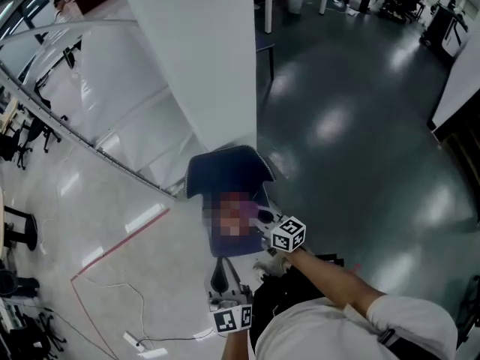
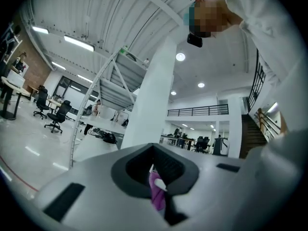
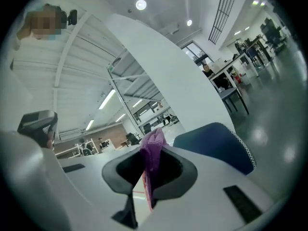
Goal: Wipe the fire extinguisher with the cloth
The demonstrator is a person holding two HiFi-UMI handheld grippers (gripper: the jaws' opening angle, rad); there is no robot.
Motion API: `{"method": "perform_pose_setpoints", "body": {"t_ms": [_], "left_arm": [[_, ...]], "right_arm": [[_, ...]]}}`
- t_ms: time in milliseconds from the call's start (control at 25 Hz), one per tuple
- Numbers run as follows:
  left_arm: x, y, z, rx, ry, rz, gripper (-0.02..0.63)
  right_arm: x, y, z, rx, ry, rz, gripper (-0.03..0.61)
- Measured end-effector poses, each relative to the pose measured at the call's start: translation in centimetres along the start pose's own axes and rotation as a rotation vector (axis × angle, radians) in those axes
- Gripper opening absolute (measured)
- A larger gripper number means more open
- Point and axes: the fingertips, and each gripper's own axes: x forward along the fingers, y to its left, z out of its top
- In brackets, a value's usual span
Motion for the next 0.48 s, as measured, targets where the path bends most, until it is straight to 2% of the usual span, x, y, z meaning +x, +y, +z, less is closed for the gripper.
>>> {"method": "perform_pose_setpoints", "body": {"t_ms": [320, 480], "left_arm": [[1.3, -0.9, -0.6, 0.027, -0.031, 0.042, 0.006], [3.0, -0.5, -1.5, 0.033, -0.003, -0.008, 0.006]], "right_arm": [[-5.6, -0.4, 3.8, -0.075, -0.094, -0.027, 0.055], [-5.9, -0.8, 3.2, -0.073, -0.108, -0.091, 0.055]]}}
